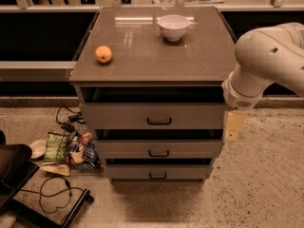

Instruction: Open top drawer

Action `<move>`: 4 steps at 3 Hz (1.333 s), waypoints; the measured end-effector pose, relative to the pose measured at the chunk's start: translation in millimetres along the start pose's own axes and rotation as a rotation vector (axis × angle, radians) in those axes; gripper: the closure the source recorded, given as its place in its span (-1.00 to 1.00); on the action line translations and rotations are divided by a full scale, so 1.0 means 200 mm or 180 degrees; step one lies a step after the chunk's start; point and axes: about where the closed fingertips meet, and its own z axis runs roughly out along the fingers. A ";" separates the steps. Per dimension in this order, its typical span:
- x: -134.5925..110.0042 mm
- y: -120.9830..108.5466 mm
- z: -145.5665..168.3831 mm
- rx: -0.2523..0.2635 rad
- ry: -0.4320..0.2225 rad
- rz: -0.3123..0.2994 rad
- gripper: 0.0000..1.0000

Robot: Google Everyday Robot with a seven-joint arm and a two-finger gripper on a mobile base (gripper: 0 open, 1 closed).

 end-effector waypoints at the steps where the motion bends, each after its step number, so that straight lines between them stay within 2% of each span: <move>1: -0.01 0.04 0.10 0.0006 -0.0172 0.0069 -1.00; 2: -0.02 0.08 0.23 0.0006 -0.0226 0.0055 -1.00; 4: -0.03 0.06 0.26 0.0038 -0.0163 -0.0006 -1.00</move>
Offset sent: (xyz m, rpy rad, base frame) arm -0.0043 0.0105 -0.0535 0.0784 -0.0063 0.0011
